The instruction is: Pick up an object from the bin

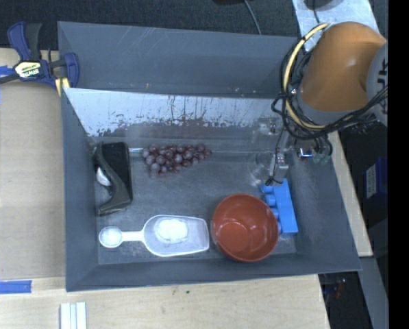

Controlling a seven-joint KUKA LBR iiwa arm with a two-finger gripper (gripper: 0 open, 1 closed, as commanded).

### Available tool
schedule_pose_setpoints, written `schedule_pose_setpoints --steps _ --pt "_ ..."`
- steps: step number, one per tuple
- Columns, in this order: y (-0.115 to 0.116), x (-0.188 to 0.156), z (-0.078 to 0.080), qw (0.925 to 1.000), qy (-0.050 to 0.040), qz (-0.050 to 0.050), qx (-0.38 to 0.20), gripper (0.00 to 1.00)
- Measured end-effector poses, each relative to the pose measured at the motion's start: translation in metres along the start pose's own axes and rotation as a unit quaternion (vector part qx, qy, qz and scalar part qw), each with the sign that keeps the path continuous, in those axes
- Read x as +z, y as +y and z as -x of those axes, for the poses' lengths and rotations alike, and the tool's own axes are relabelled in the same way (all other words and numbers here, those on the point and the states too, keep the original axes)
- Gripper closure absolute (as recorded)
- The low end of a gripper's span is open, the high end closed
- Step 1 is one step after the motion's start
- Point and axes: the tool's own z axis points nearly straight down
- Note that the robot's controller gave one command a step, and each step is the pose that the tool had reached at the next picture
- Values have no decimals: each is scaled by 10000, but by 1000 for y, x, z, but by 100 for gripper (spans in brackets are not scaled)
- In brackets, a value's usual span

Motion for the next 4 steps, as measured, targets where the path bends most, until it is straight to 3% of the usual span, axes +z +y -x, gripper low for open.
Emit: schedule_pose_setpoints --steps 1,2,3,4 --pt "0 -4 2 10000 -41 -4 -10 0" --pt "61 119 -91 9932 -68 -6 -1163 0" --pt "76 44 -72 9981 -109 -21 -607 0" --pt "138 91 -61 9627 -18 4 -2705 0"
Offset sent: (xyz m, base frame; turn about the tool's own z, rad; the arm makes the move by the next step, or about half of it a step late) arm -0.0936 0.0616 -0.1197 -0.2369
